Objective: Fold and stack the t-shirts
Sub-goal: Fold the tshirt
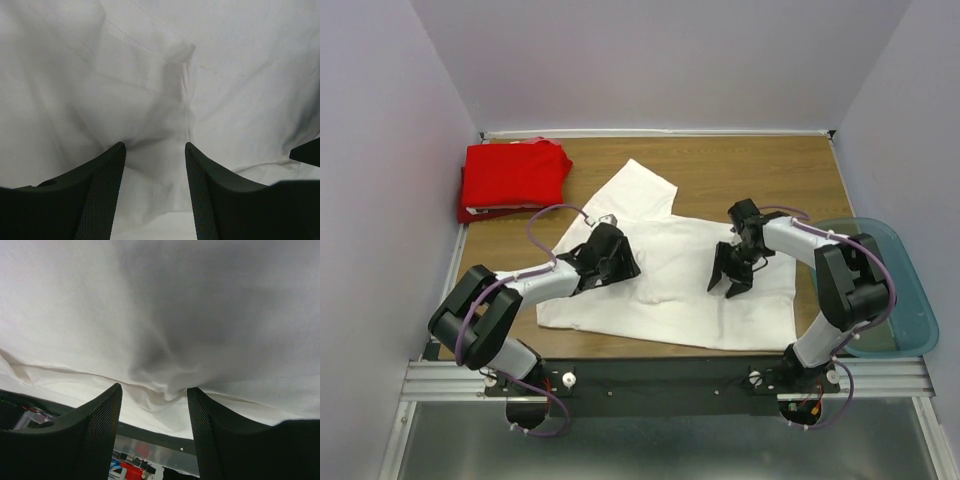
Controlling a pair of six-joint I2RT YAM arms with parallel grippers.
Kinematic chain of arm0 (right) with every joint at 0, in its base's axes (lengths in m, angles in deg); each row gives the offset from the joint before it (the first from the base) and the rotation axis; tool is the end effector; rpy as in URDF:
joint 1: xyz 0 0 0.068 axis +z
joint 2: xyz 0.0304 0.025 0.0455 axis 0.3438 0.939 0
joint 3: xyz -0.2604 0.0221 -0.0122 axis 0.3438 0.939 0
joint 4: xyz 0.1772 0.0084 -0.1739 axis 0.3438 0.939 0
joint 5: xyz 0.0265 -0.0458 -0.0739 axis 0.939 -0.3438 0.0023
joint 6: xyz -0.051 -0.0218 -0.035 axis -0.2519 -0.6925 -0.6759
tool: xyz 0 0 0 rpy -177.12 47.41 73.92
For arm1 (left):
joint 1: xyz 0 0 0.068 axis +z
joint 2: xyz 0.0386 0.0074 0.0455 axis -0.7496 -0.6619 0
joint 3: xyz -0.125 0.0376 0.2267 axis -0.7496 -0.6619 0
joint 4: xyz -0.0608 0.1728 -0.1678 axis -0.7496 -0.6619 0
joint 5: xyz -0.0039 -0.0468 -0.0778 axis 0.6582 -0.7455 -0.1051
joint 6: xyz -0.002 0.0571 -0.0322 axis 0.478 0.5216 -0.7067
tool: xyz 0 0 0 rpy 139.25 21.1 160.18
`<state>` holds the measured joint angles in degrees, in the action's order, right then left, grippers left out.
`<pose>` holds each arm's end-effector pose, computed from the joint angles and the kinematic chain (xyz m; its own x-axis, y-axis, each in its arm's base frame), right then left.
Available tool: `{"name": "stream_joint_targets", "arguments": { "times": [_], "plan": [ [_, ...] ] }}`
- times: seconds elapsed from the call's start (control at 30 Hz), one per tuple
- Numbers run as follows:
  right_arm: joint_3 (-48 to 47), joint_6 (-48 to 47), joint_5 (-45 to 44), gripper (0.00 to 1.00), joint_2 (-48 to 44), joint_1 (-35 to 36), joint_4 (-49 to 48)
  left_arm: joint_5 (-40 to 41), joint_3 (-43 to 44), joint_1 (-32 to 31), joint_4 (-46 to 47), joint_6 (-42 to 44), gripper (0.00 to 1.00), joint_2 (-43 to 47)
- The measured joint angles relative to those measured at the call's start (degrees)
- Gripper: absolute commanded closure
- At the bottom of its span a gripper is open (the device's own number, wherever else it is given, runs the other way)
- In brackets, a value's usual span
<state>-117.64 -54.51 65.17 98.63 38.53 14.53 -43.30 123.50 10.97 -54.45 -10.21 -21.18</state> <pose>0.2482 0.0993 0.1307 -0.9711 0.2186 0.0958 0.2375 0.9244 0.2985 0.2245 -0.1713 0.1414 -0.8374 -0.3125 -0.4485 -0.0591 0.8674 -0.4941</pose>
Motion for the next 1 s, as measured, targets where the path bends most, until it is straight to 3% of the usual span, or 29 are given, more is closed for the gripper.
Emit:
{"name": "stream_joint_targets", "arguments": {
  "times": [0.3,0.47,0.77,1.0],
  "plan": [
    [-1.03,2.93,-0.11,0.38,0.92,2.8,-0.17,-0.61,-0.52,3.37,-2.93,1.33,0.39,2.03],
    [-1.95,4.87,-1.31,0.37,0.15,3.28,-0.22,0.15,4.0,4.11,-11.3,4.76,0.35,2.58],
    [-13.31,7.93,-9.97,0.37,-7.67,0.92,2.38,2.4,29.22,5.64,-17.73,12.22,0.32,-1.01],
    [-22.99,3.1,-14.6,0.38,-4.31,-16.0,3.63,4.37,53.05,7.54,-20.31,16.83,0.33,-22.03]
  ]
}}
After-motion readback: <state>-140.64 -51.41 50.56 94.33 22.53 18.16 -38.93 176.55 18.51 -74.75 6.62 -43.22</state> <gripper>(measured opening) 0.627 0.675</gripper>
